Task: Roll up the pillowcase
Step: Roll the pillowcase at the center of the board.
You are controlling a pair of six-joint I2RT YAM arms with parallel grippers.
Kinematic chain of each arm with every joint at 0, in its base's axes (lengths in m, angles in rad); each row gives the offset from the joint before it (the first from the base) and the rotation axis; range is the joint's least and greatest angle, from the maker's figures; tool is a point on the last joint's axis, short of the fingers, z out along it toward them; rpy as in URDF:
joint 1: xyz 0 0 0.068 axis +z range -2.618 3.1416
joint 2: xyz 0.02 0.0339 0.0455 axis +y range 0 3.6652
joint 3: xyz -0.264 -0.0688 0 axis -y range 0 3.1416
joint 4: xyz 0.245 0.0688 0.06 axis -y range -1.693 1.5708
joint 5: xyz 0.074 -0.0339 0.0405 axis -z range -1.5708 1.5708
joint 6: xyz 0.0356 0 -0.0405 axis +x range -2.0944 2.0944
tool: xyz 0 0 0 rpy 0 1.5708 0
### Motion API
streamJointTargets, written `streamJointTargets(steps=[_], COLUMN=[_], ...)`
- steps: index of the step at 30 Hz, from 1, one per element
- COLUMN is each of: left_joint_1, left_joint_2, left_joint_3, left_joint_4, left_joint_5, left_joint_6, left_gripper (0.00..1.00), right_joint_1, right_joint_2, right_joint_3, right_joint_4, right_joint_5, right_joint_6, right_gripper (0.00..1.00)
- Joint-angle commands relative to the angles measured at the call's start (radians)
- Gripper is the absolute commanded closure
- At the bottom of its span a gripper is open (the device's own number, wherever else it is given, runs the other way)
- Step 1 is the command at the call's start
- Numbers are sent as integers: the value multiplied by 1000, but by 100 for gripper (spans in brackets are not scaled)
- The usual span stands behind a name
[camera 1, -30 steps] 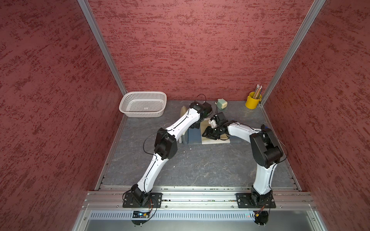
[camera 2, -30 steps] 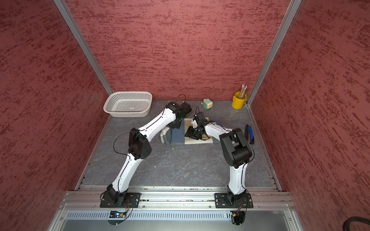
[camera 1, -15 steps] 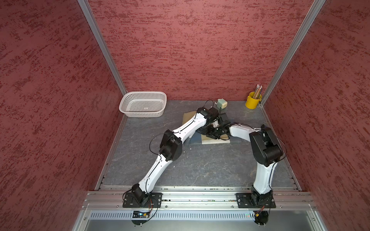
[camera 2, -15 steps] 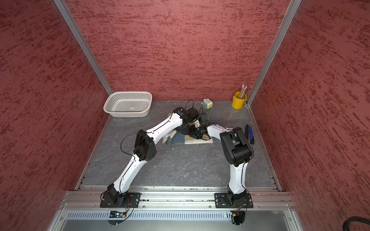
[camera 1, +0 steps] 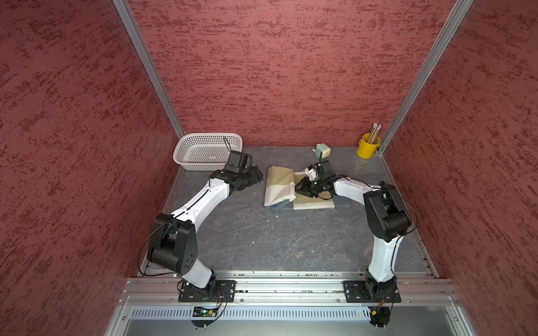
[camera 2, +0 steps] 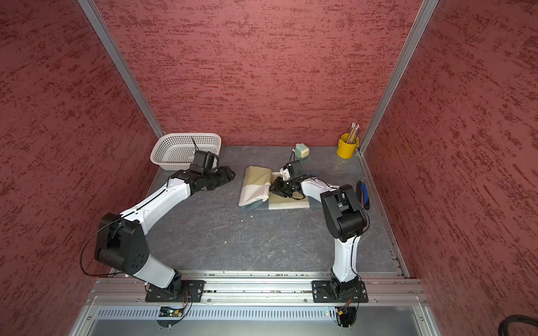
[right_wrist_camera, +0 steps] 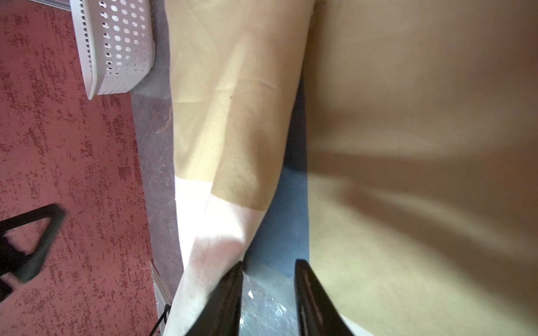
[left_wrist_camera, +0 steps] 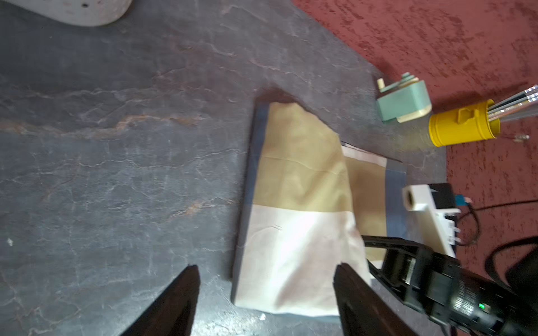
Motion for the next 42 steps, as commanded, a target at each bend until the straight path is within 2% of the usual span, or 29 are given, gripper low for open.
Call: streamJointTargets(steps=[1, 8, 10, 13, 17, 20, 24, 26, 30, 34, 39, 42], left_joint_1=[-9, -46, -48, -54, -48, -42, -77, -128, -232, -341, -425, -423], left_joint_2=[75, 242, 287, 324, 293, 241, 189, 201, 282, 432, 621, 606], left_joint_3=[-71, -34, -18, -6, -1, 19, 103, 215, 429, 661, 872, 840], left_joint_4=[191, 253, 271, 292, 219, 89, -110, -256, -482, -681, -814, -771], left_joint_5=[203, 224, 243, 243, 156, 49, -151, -286, -496, -706, -810, -778], left_joint_6=[-9, -22, -28, -39, -31, 9, 84, 132, 190, 224, 258, 249], left_gripper=[21, 20, 24, 43, 88, 99, 100, 100, 100, 100, 100, 100], right_joint_1=[3, 6, 6, 7, 7, 8, 27, 37, 53, 60, 60, 58], right_joint_2=[24, 15, 8, 3, -34, -67, -43, -26, 9, 30, 37, 30], right_joint_3=[41, 45, 42, 48, 53, 51, 88, 97, 119, 129, 118, 112], right_joint_4=[29, -14, -23, -59, -196, -272, -344, -349, -325, -287, -239, -240], right_joint_5=[-25, 4, 8, 25, 156, 257, 319, 344, 310, 258, 206, 209], right_joint_6=[6, -8, -15, -37, -114, -178, -227, -232, -220, -195, -177, -174], right_gripper=[69, 72, 72, 72, 65, 64, 67, 68, 70, 70, 70, 71])
